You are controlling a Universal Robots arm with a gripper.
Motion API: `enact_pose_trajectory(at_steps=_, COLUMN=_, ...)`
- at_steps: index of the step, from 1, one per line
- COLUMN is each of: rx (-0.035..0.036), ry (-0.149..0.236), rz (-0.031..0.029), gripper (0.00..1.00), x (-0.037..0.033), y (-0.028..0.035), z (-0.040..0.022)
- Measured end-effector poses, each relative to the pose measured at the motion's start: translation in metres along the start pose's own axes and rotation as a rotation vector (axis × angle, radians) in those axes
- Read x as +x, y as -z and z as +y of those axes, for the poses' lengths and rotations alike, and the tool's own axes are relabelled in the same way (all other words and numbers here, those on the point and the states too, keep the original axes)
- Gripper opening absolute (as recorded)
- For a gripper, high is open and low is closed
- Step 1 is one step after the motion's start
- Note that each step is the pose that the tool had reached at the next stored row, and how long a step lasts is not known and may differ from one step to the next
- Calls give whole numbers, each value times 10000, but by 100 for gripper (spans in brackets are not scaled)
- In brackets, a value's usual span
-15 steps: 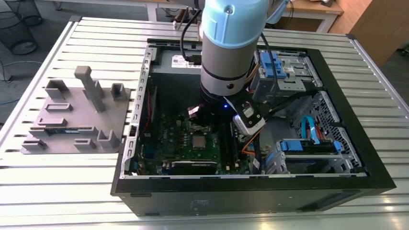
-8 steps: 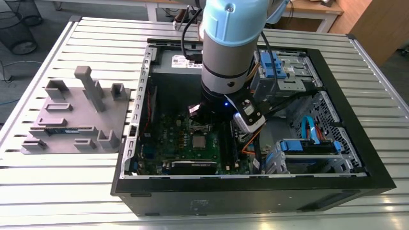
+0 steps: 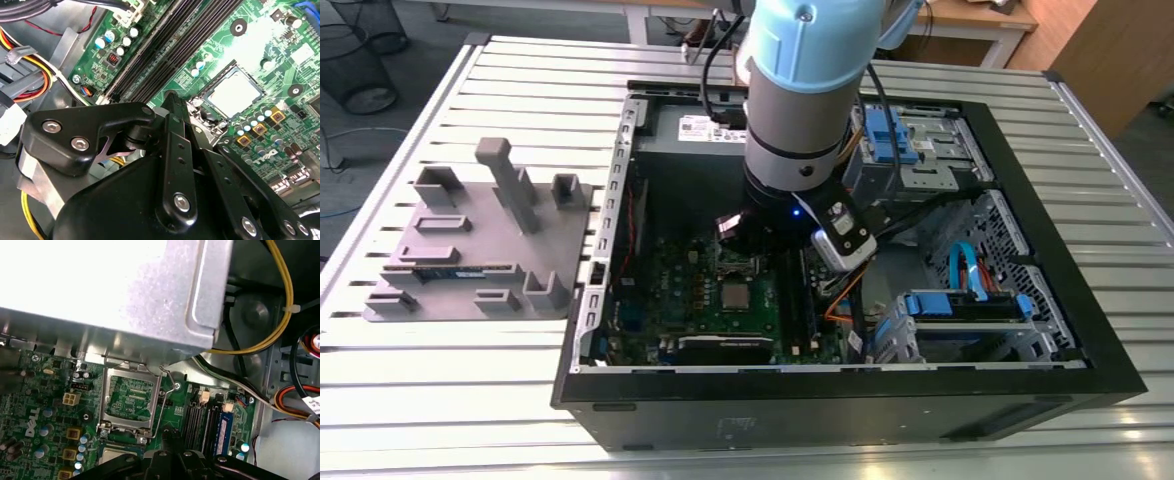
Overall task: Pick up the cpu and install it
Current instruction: 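Close the cpu cover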
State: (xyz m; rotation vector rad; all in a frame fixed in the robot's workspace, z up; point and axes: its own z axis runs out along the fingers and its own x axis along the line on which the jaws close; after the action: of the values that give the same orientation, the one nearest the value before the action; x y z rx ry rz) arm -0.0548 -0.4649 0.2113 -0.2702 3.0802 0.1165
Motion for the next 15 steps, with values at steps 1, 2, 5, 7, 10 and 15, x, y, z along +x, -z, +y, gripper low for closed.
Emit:
enact_pose_trajectory(at_steps=1, rx=-2, ry=67, rz=5, gripper=11, x=-2, y=-3, z=1)
enact_pose_trajectory(at_steps=2, rx=-6, ry=131, rz=9, gripper=11, x=-4, y=-8, z=1)
enact_pose_trajectory(at_steps=5, rx=-16, ry=312, rz=22, gripper=11, x=-13, y=-21, z=1)
enact_pose_trajectory(at_steps=7, rx=-19, ry=400, rz=29, gripper=11, x=-20, y=-27, z=5)
enact_pose_trajectory(at_steps=10, rx=-20, ry=429, rz=31, gripper=11, x=-30, y=-31, z=14)
enact_pose_trajectory(at_steps=15, rx=-22, ry=430, rz=30, gripper=11, x=-47, y=-40, z=79)
